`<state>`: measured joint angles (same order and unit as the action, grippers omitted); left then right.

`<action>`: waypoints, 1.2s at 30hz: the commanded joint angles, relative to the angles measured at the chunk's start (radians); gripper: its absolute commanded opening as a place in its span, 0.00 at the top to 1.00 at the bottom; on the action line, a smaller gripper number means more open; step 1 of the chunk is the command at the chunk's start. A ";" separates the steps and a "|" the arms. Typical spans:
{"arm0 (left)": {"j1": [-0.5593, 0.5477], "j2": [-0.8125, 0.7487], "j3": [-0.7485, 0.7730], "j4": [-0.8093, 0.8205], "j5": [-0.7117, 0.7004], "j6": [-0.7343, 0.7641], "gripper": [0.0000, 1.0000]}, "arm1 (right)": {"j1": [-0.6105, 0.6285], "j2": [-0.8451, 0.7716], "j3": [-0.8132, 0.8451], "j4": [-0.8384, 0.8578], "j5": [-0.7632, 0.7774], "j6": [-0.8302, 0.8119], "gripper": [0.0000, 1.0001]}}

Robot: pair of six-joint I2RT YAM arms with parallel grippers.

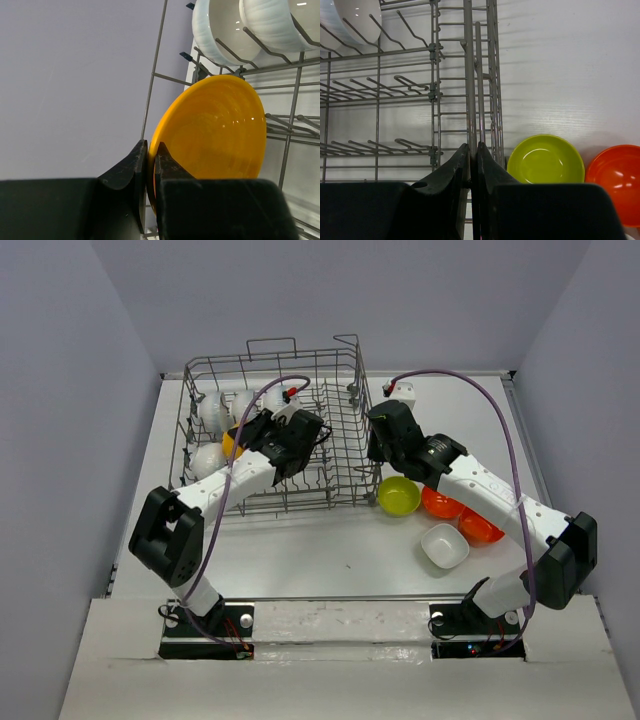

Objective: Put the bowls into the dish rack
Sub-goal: Insert the bowl into the dish rack.

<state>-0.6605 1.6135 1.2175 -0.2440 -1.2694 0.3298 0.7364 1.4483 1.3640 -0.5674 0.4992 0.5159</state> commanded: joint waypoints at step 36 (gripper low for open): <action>-0.076 0.059 0.007 -0.051 0.007 -0.025 1.00 | 0.014 -0.091 0.041 0.060 0.004 -0.010 0.99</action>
<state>-0.7013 1.6619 1.2179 -0.3069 -1.2816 0.3164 0.7364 1.4441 1.3640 -0.5755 0.4980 0.5125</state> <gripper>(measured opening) 0.166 0.153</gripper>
